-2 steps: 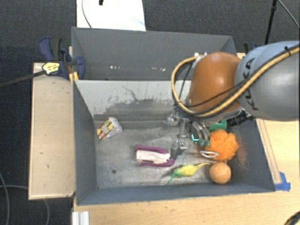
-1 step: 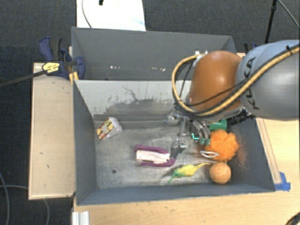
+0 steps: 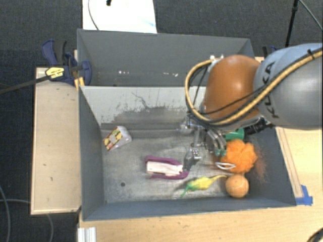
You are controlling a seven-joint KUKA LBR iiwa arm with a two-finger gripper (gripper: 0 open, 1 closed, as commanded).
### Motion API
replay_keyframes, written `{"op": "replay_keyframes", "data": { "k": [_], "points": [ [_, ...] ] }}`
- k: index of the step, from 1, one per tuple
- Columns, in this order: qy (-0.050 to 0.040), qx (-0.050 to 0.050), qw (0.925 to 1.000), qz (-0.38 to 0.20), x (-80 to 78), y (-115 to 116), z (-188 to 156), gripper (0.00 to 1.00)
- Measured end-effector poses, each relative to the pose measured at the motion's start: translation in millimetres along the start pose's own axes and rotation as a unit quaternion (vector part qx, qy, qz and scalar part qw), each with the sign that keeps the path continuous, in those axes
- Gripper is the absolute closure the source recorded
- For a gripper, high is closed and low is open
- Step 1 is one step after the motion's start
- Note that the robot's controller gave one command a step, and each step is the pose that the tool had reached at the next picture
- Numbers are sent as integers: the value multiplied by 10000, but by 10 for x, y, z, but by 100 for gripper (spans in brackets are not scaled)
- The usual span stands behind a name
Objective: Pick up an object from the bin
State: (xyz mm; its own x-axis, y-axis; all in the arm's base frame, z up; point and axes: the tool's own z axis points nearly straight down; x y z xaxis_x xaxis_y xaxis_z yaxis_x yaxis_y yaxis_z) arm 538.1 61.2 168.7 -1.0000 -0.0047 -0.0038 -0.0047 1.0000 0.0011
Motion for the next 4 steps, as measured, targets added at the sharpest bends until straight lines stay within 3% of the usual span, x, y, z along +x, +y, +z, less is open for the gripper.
{"op": "replay_keyframes", "data": {
  "k": [1,2,3,4],
  "points": [
    [22,2,9992,-406,-41,-143,439,0],
    [14,32,9997,-225,62,187,840,0],
    [-45,-12,9997,236,426,353,929,100],
    [-45,-12,9997,239,426,353,929,100]
  ]
}}
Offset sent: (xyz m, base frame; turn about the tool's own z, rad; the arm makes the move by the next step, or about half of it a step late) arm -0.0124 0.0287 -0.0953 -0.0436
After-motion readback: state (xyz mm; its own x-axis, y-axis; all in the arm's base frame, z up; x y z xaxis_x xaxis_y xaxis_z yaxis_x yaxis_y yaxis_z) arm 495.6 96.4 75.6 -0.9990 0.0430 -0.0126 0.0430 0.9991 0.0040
